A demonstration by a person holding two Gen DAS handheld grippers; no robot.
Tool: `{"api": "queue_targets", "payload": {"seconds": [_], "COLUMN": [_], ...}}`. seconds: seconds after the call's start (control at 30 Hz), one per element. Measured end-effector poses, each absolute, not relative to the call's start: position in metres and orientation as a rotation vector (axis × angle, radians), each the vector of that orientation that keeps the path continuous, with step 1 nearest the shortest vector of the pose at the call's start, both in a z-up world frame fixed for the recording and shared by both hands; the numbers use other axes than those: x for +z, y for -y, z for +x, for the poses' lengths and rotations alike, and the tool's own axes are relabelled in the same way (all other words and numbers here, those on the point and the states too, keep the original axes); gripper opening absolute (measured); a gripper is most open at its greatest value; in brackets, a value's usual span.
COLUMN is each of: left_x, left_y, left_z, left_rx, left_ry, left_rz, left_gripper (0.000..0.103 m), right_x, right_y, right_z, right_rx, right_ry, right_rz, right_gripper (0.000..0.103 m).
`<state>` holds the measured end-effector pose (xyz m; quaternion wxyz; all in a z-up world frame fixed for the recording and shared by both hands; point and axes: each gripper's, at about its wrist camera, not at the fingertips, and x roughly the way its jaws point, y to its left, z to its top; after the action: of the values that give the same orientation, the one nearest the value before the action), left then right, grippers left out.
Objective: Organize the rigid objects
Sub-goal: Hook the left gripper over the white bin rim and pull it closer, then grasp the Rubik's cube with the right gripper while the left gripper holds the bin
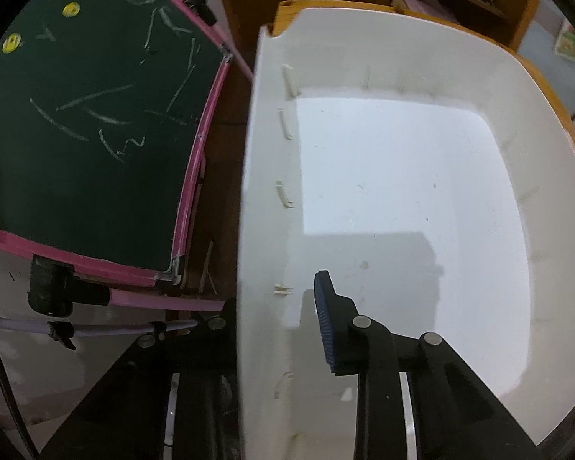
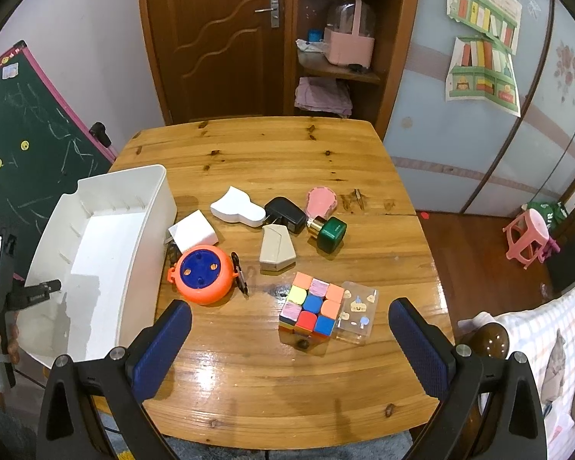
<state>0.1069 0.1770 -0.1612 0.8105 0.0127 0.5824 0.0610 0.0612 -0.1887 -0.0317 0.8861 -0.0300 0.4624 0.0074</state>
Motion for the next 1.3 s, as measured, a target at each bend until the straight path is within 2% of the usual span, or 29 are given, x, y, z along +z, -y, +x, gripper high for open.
{"api": "queue_targets", "payload": {"seconds": [0.63, 0.93, 1.3], "left_x": [-0.164, -0.176, -0.18], "left_y": [-0.141, -0.127, -0.132], "left_z": [0.102, 0.103, 0.087], "left_rx": [0.151, 0.168, 0.121], "left_ry": [-1.189, -1.225, -1.224], "left_rz": [0.221, 0.368, 0.467], "left_gripper": [0.027, 0.038, 0.038], "right_x": [-0.043, -0.051, -0.075], "right_y": [0.209, 0.238, 0.235], "right_z": [0.07, 0.084, 0.101], "right_rx": [-0.01, -0.069, -0.008], "right_ry": [-0.998, -1.022, -1.055], "right_rz": [-0.018, 0.038, -0.041], "right_gripper": [0.103, 0.103, 0.103]}}
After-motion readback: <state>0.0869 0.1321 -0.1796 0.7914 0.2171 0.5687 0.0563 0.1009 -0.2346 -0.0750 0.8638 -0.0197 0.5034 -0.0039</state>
